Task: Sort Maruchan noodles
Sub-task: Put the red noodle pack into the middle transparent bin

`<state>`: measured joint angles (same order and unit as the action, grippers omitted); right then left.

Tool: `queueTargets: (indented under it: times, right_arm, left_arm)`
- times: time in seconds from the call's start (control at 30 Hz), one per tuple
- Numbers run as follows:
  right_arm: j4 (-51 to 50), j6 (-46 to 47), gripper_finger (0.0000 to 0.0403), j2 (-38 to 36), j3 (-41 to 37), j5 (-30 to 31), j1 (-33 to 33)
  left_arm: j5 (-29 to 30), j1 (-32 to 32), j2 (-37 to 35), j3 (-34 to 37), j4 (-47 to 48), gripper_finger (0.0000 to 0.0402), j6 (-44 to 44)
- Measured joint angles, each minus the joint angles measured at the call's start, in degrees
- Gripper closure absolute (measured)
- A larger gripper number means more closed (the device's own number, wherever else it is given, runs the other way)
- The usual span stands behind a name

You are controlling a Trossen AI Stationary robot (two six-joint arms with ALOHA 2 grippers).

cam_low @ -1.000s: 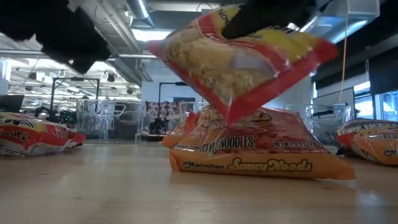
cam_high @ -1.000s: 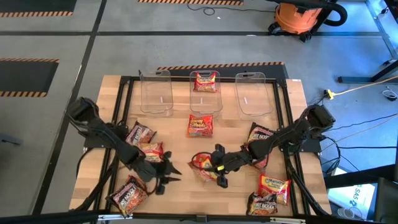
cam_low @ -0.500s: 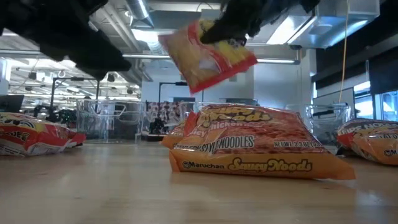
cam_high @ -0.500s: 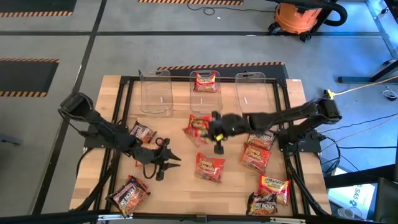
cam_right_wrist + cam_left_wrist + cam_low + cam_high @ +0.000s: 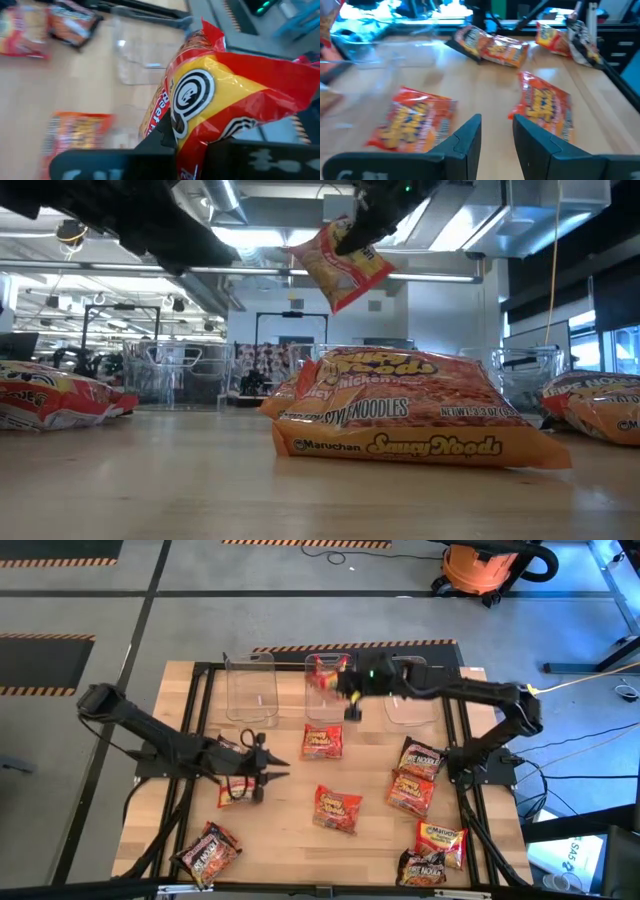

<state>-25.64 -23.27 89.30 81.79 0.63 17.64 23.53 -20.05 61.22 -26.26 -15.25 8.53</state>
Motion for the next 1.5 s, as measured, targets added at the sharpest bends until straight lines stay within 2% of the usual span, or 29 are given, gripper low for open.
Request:
queueTargets:
  times: [0.2,0.4,0.77,1.13,1.37,1.5]
  right_arm:
    - [0.31,-4.53,0.0403,5.55,5.05,-4.37,8.74]
    - [-4.55,-8.3,0.0403,12.08,10.5,-9.63,13.61]
    - [-7.94,-20.14,0.0403,22.18,11.22,-13.65,15.41]
    - [-10.29,-25.34,0.0403,28.13,11.28,-11.14,15.33]
    - [-9.14,-24.22,0.0399,28.94,11.33,-10.49,15.33]
    - [-7.48,-20.2,0.0361,29.16,11.27,-10.09,15.39]
  left_arm:
    - [2.31,2.74,-9.64,-0.04,8.59,0.0296,-0.63]
    - [5.6,4.17,-13.05,-0.04,10.78,0.0296,-1.67]
    - [5.84,4.4,-12.79,-0.04,10.76,0.0296,-1.62]
    - [6.18,4.46,-12.79,-0.04,10.72,0.0296,-1.65]
    - [6.18,4.44,-12.79,-0.04,10.72,0.0296,-1.65]
    - [6.18,4.44,-12.79,-0.04,10.72,0.0296,-1.65]
